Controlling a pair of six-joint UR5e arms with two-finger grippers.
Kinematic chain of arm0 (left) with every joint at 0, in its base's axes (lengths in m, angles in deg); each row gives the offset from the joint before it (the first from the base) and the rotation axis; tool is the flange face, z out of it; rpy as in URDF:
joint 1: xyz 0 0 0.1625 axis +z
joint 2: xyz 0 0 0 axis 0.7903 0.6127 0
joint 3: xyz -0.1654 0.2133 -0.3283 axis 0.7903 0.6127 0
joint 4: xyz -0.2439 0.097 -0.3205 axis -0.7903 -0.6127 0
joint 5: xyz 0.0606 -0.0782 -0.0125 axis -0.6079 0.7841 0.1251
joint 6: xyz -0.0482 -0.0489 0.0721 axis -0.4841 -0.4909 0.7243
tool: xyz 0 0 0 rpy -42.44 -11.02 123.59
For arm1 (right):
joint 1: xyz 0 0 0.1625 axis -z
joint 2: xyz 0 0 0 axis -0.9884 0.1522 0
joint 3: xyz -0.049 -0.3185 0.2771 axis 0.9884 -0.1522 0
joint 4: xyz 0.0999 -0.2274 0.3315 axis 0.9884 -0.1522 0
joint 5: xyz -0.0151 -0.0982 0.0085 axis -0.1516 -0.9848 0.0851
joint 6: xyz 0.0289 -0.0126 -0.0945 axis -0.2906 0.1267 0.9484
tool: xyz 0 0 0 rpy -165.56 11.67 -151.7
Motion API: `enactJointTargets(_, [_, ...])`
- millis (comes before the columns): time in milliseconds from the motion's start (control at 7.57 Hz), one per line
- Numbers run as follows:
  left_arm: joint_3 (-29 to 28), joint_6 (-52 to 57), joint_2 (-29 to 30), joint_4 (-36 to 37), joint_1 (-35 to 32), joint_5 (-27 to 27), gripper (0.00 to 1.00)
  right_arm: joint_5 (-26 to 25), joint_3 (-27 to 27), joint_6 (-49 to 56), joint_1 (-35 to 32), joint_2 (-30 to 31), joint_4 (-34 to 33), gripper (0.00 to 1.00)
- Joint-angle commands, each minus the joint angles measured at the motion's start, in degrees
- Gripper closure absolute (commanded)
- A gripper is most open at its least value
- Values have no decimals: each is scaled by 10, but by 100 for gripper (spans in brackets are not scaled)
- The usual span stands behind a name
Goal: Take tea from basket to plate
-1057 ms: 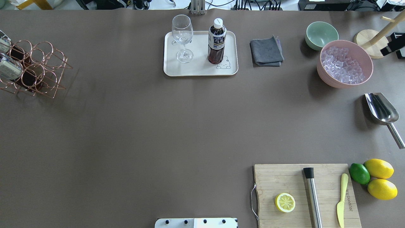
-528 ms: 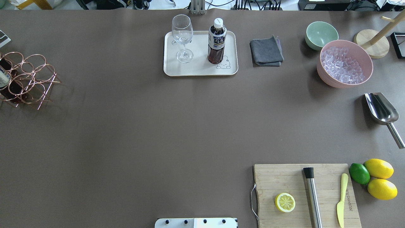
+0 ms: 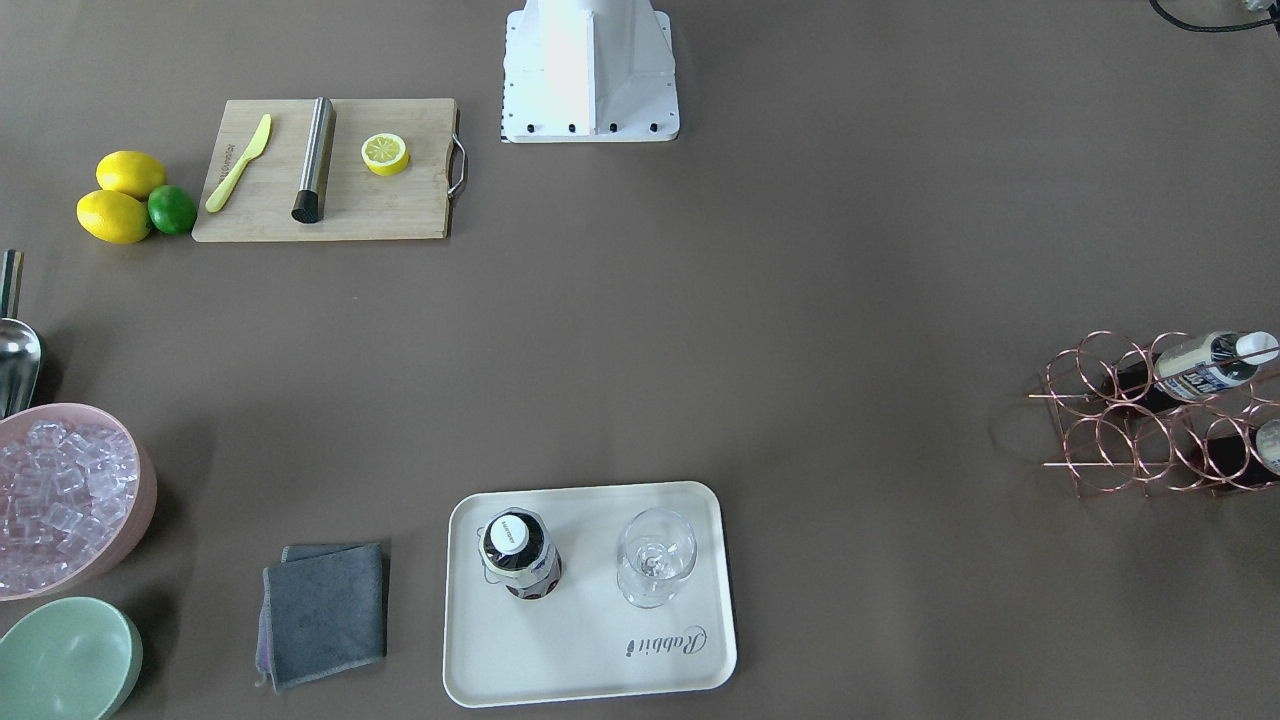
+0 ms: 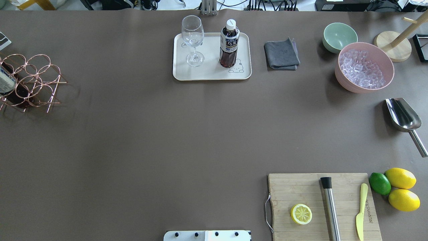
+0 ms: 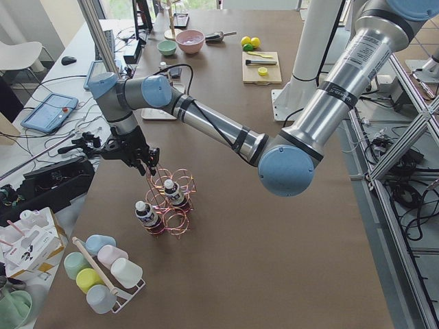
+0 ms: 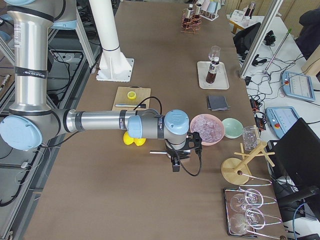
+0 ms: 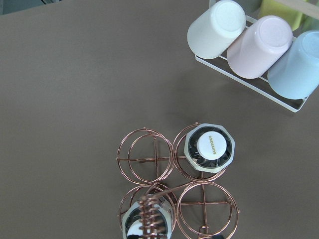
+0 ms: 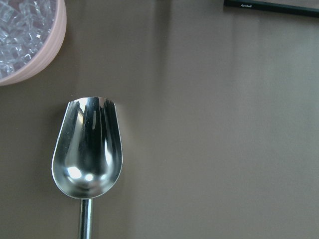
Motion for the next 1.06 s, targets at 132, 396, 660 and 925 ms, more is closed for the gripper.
enactJointTargets(132, [78,0,-16,73,-5,-1,2,-4,-19,-5,0,4,5,0])
enactJointTargets(396, [179,0,-50,139,-7,2,2,-2,-28,-5,0,3,5,0])
enactJointTargets(660, [239,-1,-58,197,-12,19,2,-2,-30,-5,1,1,6,0])
enactJointTargets(925, [332,-7,-124,196,-29,69,2,-2,-28,-5,1,0,7,0])
